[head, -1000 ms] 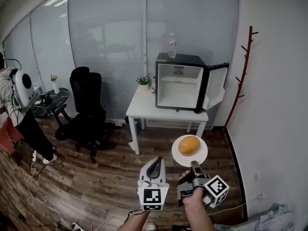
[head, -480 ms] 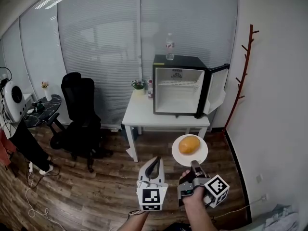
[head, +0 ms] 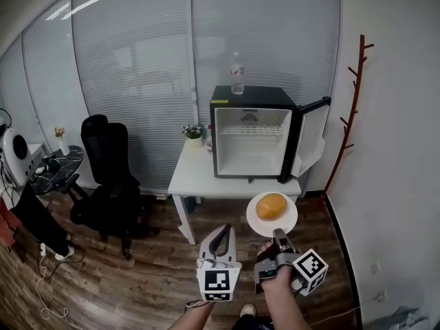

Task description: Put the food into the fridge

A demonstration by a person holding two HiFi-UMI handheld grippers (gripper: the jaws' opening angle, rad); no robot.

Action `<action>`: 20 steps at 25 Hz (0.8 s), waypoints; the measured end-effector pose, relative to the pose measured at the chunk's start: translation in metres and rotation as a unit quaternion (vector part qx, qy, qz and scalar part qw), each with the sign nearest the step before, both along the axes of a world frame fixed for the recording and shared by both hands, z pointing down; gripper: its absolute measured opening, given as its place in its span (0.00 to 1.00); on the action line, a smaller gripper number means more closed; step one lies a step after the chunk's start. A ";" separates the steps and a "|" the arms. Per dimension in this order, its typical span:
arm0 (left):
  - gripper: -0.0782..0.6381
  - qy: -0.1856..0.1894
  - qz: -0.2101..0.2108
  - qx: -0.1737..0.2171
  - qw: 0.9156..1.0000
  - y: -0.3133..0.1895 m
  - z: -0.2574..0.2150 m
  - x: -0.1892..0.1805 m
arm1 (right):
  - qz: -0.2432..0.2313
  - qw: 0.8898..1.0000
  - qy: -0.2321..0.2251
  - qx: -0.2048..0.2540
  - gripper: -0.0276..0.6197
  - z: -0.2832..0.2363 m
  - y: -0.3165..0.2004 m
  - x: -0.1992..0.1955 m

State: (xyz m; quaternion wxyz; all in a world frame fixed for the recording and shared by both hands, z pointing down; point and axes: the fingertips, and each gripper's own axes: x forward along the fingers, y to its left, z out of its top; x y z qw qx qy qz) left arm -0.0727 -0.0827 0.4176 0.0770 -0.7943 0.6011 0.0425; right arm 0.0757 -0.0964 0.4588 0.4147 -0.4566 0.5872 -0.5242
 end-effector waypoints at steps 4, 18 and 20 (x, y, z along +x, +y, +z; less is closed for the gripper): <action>0.15 -0.003 -0.008 -0.003 1.000 -0.050 -0.011 0.011 | -0.007 1.000 -0.006 -0.003 0.10 -0.008 -0.050 0.011; 0.15 -0.011 -0.031 -0.014 0.999 -0.192 -0.015 0.061 | -0.025 0.999 -0.016 -0.014 0.10 -0.006 -0.193 0.064; 0.15 -0.011 -0.035 -0.015 0.999 -0.207 -0.015 0.064 | -0.027 0.999 -0.018 -0.015 0.10 -0.006 -0.208 0.067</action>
